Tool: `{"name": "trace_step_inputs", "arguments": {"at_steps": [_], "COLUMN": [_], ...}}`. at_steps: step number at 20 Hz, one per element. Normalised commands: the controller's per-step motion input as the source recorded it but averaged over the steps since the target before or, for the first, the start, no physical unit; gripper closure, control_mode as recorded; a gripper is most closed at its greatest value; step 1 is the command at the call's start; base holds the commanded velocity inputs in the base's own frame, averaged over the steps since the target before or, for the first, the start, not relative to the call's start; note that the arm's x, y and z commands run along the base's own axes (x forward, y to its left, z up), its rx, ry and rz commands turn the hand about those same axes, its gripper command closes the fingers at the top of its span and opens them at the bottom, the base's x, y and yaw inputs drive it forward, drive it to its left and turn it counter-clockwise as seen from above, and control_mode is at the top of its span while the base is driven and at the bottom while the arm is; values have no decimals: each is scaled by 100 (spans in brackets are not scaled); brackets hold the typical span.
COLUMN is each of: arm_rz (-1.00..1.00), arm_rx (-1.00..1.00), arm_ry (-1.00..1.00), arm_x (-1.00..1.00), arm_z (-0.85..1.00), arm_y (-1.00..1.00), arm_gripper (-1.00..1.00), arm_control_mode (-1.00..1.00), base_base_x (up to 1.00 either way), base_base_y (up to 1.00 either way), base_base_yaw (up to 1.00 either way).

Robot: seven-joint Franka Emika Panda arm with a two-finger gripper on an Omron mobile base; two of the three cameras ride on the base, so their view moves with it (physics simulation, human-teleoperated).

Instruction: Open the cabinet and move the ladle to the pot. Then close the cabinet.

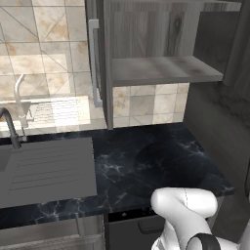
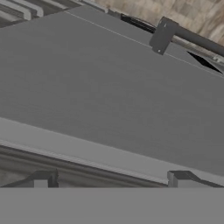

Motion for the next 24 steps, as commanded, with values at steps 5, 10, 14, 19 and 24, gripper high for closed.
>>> {"name": "trace_step_inputs", "arguments": {"at_steps": [5,10,14,19,24], "arm_rz": [0,0,0,0,0], "arm_rx": [0,0,0,0,0], "arm_ry": [0,0,0,0,0], "arm_x": [11,29,24,33,34], "arm_z": [-14,-13,-1,-7,-25], "arm_y": [-8,-4,-9,0,0], "arm_gripper": [-100,-100,-100,-100,-100], "arm_control_mode": [-100,-100,-100,-100,-100], "base_base_x": [0,0,0,0,0], "base_base_y": [0,0,0,0,0], "base_base_yaw": [0,0,0,0,0]}}
